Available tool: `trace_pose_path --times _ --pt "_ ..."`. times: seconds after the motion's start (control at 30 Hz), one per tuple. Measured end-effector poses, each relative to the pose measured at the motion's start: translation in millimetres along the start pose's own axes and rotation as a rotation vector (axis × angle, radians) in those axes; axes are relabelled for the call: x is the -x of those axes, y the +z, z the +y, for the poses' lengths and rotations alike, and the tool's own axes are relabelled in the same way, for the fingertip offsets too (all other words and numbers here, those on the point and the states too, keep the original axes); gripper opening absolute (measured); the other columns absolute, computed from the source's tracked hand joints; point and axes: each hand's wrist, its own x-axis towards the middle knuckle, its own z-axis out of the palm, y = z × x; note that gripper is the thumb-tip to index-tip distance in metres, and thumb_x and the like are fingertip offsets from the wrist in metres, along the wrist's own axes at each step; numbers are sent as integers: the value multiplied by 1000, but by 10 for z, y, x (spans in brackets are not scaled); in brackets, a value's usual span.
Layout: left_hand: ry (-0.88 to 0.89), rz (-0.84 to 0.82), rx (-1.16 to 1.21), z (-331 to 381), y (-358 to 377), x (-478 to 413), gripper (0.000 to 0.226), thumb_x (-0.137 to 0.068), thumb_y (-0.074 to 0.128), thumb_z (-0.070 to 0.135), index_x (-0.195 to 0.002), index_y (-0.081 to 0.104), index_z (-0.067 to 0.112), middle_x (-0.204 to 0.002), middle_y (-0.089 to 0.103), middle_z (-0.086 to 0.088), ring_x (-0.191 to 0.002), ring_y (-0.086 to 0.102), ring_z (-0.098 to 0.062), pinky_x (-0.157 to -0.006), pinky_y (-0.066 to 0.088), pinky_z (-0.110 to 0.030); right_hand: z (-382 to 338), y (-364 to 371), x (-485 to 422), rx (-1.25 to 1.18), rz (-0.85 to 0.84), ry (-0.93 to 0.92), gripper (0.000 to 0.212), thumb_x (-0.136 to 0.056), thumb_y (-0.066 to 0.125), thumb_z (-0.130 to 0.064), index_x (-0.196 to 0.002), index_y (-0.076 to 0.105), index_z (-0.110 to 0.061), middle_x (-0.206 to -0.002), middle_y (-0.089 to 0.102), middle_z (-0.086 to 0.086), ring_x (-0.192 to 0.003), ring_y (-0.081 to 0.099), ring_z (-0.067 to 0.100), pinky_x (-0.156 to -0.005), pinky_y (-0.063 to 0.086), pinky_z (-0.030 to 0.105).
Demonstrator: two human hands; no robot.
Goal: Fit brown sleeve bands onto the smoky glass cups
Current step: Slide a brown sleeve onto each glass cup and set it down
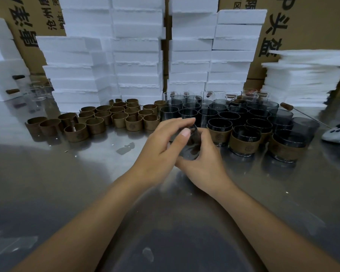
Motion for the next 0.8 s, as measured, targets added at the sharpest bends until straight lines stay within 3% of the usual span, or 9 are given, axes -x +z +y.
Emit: trace_pose_path --times 0.27,0.37,0.43,0.5,0.6,0.8 --pt "99 46 8 93 21 57 29 -93 44 25 -114 63 24 -117 60 12 -118 49 3 -98 35 -11 21 -1 -10 31 25 6 56 -72 78 -26 -116 44 -25 -111 58 -8 -99 57 5 -75 47 20" --pt "76 67 24 96 14 86 23 -94 49 21 -108 67 23 -109 61 18 -110 52 7 -82 42 -6 46 -12 -24 50 66 32 52 -72 79 -27 -110 42 -27 -109 58 -7 -95 56 3 -66 41 11" --pt "27 57 28 69 -3 106 21 -96 52 16 -107 68 23 -107 60 19 -106 53 6 -66 44 -5 67 -15 -38 58 83 58 54 -72 79 -28 -112 43 -24 -110 58 -4 -97 57 9 -68 43 16" --pt "4 60 13 32 -23 114 20 -96 52 17 -105 68 26 -108 60 17 -106 53 6 -73 45 -8 81 -15 -48 65 98 74 55 -71 79 -28 -112 42 -24 -110 57 -3 -97 57 12 -69 44 21" --pt "-5 84 3 -7 -36 105 19 -95 51 20 -101 67 29 -107 65 13 -108 54 2 -90 39 -10 99 -16 -57 81 120 89 55 -70 77 -26 -109 38 -28 -111 55 -4 -97 54 12 -66 39 17" --pt "-31 111 -65 -123 -61 86 21 -98 50 17 -103 65 31 -108 66 15 -110 54 0 -93 39 -10 86 -17 -56 63 135 83 53 -71 74 -26 -109 38 -27 -110 55 -5 -97 53 11 -65 36 13"
